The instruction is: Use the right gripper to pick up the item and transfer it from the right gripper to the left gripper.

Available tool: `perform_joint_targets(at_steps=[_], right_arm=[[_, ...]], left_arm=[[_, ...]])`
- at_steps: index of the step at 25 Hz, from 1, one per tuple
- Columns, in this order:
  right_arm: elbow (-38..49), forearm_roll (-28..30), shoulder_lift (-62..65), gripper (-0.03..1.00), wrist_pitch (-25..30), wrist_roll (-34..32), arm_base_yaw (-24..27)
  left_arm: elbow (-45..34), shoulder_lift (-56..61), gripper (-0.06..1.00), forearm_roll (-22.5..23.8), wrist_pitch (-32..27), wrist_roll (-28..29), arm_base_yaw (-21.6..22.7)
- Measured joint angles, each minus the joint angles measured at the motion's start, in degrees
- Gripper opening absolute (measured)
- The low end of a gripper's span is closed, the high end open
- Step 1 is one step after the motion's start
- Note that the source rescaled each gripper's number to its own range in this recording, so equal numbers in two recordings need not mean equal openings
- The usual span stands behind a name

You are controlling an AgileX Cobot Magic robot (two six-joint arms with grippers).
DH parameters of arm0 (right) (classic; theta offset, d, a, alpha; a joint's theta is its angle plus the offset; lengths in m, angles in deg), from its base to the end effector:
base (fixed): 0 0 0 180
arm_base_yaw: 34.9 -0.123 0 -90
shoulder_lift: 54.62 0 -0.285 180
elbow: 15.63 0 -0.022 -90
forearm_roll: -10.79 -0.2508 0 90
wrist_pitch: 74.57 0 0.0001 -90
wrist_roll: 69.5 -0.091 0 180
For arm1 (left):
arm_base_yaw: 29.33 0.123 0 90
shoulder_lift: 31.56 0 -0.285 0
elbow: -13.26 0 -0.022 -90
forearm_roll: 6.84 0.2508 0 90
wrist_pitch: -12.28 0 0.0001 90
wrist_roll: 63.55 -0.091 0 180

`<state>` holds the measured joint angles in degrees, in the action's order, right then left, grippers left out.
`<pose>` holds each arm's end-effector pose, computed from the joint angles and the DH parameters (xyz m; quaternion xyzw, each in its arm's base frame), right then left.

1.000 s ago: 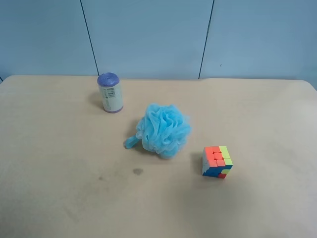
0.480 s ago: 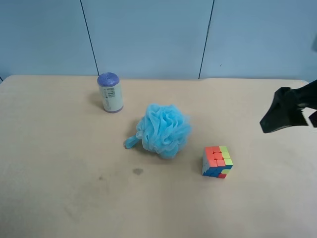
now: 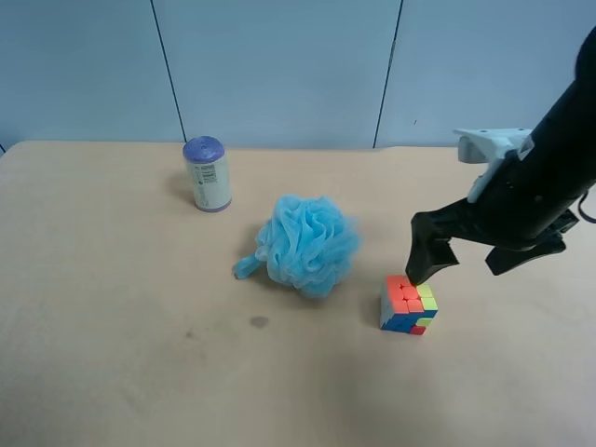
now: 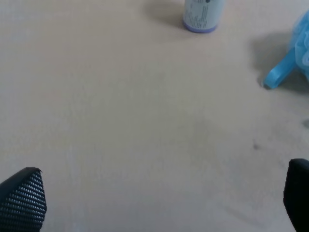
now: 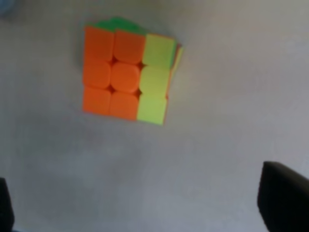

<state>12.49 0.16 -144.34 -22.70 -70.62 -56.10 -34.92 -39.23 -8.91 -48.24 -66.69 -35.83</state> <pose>0.2259 0.1018 0.2219 -0.1232 0.9853 0.0935 0.0726 -0.0061 -0.0022 0.2796 0.0721 0.8465 -0.0335 0.5263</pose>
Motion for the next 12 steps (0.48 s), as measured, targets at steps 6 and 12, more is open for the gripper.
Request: perform_joint_targets(at_steps=[6, 12], right_arm=[[-0.01, 0.37, -6.94, 1.0, -6.56, -3.79, -4.02], [-0.06, 5.14, -12.81, 1.0, -9.19, -9.33, -4.64]], left_arm=[[0.0, 0.0, 1.0, 0.0, 0.0, 0.0, 0.0], [0.0, 0.0, 1.0, 0.0, 0.0, 0.0, 0.0]])
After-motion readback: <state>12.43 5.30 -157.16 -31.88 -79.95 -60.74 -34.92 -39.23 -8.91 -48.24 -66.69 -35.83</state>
